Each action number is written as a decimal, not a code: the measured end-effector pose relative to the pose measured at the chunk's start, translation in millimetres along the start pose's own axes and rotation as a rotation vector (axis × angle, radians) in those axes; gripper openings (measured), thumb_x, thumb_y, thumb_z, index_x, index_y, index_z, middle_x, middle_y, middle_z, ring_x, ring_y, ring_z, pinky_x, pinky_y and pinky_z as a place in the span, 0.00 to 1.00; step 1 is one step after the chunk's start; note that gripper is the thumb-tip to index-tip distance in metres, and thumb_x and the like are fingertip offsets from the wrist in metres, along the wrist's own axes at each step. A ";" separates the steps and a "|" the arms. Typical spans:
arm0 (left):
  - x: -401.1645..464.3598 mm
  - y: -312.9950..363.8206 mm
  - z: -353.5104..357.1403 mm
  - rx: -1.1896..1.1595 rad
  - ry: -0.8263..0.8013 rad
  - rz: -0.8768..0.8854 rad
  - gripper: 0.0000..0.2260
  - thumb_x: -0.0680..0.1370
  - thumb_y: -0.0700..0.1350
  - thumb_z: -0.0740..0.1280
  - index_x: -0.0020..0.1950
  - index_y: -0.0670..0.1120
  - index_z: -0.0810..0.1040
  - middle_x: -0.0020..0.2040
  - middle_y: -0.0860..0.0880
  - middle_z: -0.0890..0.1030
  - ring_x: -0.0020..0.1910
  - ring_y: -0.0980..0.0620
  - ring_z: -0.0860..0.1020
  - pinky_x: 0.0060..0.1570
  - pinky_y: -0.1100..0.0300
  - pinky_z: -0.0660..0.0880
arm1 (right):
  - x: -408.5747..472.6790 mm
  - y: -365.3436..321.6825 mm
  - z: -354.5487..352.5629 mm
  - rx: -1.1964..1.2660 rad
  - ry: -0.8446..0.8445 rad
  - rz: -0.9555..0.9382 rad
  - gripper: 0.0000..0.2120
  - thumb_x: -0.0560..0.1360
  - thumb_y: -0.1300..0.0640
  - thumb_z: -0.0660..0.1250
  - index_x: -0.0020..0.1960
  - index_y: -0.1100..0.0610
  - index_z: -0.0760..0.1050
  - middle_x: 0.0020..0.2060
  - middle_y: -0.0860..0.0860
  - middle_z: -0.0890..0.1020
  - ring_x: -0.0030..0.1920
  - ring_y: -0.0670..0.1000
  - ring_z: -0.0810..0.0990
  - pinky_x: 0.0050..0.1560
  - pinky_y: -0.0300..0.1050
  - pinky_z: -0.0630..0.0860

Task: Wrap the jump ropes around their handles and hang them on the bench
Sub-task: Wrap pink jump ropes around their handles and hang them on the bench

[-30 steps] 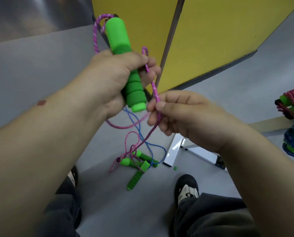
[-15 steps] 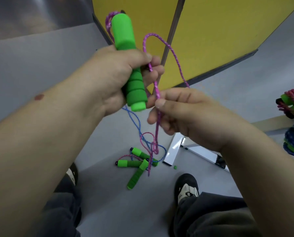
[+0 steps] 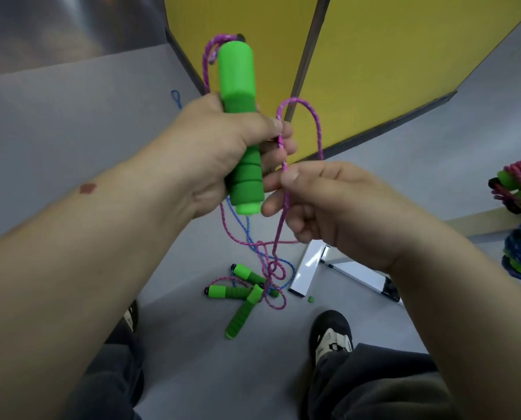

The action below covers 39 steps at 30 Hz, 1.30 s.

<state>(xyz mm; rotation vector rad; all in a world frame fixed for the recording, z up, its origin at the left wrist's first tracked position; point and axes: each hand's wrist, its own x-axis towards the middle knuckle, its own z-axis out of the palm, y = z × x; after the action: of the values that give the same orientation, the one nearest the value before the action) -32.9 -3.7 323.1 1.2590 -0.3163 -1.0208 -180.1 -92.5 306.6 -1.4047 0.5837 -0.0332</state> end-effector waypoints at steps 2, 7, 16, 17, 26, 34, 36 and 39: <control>2.6 -0.6 -4.8 0.042 0.044 0.029 0.08 0.78 0.32 0.71 0.50 0.42 0.74 0.41 0.44 0.86 0.39 0.48 0.86 0.35 0.60 0.82 | -0.6 -0.2 -0.1 -0.041 0.052 -0.092 0.09 0.83 0.59 0.61 0.52 0.58 0.81 0.40 0.53 0.84 0.31 0.49 0.72 0.32 0.40 0.70; -7.1 -11.9 1.1 0.241 -0.194 -0.106 0.12 0.79 0.32 0.69 0.61 0.42 0.78 0.47 0.45 0.85 0.44 0.51 0.85 0.32 0.64 0.78 | 3.5 -6.1 -3.4 0.220 0.269 -0.244 0.09 0.83 0.61 0.60 0.55 0.58 0.79 0.40 0.52 0.83 0.29 0.47 0.71 0.29 0.38 0.69; -2.8 -7.6 4.0 0.024 -0.071 -0.028 0.09 0.78 0.31 0.71 0.48 0.42 0.73 0.37 0.45 0.83 0.34 0.50 0.83 0.33 0.60 0.82 | 2.4 -1.7 -2.2 0.110 0.166 -0.002 0.11 0.82 0.49 0.62 0.50 0.54 0.80 0.40 0.51 0.83 0.31 0.48 0.73 0.31 0.40 0.68; -0.3 -6.1 2.1 0.004 -0.037 -0.008 0.09 0.78 0.31 0.71 0.47 0.42 0.73 0.37 0.44 0.83 0.36 0.49 0.83 0.33 0.59 0.82 | 1.4 -0.3 -1.3 0.039 0.109 0.018 0.11 0.83 0.50 0.62 0.50 0.55 0.81 0.41 0.51 0.84 0.32 0.48 0.74 0.32 0.41 0.70; -2.4 -15.2 1.4 0.202 -0.167 -0.036 0.10 0.78 0.31 0.69 0.57 0.40 0.75 0.45 0.42 0.83 0.38 0.50 0.83 0.32 0.62 0.78 | 2.9 -2.8 -1.3 0.178 0.294 -0.294 0.09 0.83 0.62 0.62 0.53 0.57 0.81 0.40 0.52 0.83 0.33 0.47 0.72 0.34 0.39 0.71; -4.3 -17.1 6.5 0.109 -0.124 0.012 0.10 0.78 0.30 0.71 0.54 0.40 0.73 0.42 0.42 0.81 0.35 0.50 0.83 0.35 0.60 0.81 | 4.1 0.7 -3.2 0.117 0.316 -0.168 0.10 0.82 0.55 0.64 0.47 0.51 0.83 0.39 0.51 0.81 0.32 0.47 0.70 0.32 0.41 0.66; -0.3 -12.0 3.0 0.030 -0.029 0.033 0.11 0.77 0.31 0.71 0.53 0.41 0.72 0.41 0.42 0.82 0.36 0.49 0.82 0.33 0.60 0.81 | 3.5 4.2 -1.3 0.032 0.214 -0.055 0.12 0.82 0.52 0.63 0.45 0.51 0.83 0.39 0.49 0.83 0.33 0.47 0.70 0.33 0.41 0.67; 5.0 -5.9 -3.7 -0.020 0.066 0.072 0.09 0.78 0.32 0.71 0.47 0.42 0.73 0.41 0.43 0.84 0.41 0.46 0.84 0.33 0.61 0.80 | 2.2 7.4 2.8 -0.117 0.154 -0.059 0.10 0.83 0.57 0.63 0.49 0.54 0.83 0.40 0.50 0.85 0.33 0.47 0.71 0.33 0.40 0.69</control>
<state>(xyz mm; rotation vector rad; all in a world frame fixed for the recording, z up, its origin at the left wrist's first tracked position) -30.2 -4.9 315.0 1.2519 -0.2980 -0.9173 -179.4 -89.3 299.0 -1.5420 0.6797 -0.1578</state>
